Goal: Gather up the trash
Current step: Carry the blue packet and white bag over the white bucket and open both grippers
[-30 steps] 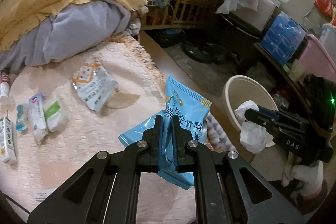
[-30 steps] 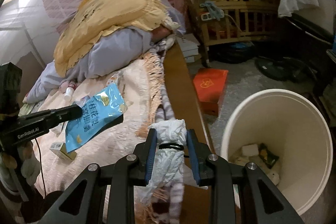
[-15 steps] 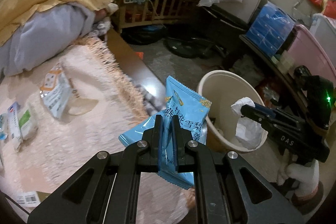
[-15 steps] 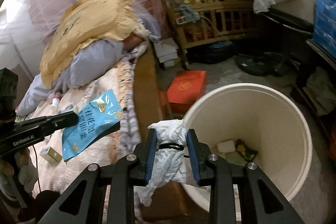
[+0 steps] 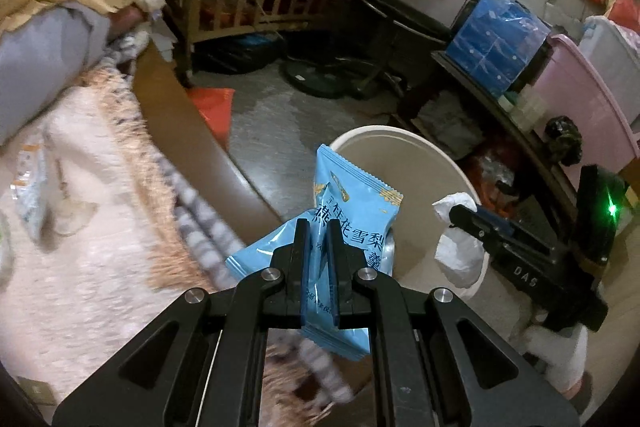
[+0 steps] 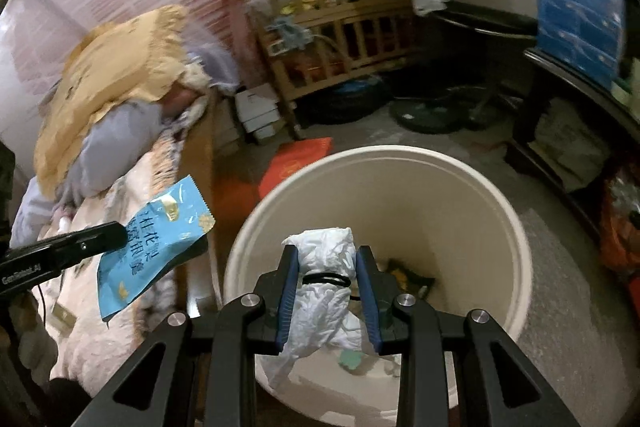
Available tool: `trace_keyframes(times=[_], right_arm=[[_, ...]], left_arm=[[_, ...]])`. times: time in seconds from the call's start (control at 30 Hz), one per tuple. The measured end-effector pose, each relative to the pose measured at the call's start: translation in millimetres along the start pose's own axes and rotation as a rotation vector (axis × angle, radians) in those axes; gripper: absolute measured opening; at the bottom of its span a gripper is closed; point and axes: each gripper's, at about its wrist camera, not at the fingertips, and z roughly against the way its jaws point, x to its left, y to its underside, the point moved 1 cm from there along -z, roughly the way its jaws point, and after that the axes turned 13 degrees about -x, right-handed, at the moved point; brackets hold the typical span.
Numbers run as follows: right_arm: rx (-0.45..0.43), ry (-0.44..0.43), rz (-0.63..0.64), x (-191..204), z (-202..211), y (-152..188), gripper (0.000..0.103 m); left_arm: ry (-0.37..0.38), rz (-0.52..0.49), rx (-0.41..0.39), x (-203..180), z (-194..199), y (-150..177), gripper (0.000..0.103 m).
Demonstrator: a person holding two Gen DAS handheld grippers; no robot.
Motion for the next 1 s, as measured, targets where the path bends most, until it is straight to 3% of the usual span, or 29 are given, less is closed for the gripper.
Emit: trace_keyframes(times=[0.23,0.57,0.63,0.7,0.83,1.0], right_arm=[[-0.009,0.042,-0.049,-24,-2,6,0.028],[-0.005,0.066,-0.045,-27,-10,8,0.028],[-0.002,0.072,-0.059,-29,-11,9,0.04],[-0.005,0.073,-0.078,-31,-12,9,0.045],[-0.001,0.074,-0.074,-32,-13,9,0.045],[0.012,0.064,-0.07,-29,-16,12,0.045]], left_arm=[[0.025,0.023,0.02,-17,-28,-1,0.006],[0.06,0.053,0.031,-24,-49,2,0.006],[0.076,0.065,0.025,-24,-51,2,0.007],[0.079,0.064,0.033,-23,-52,3,0.009],[0.094,0.084,0.037,-20,-52,4,0.037],[0.057,0.067,0.036,-17,-43,6,0.039]])
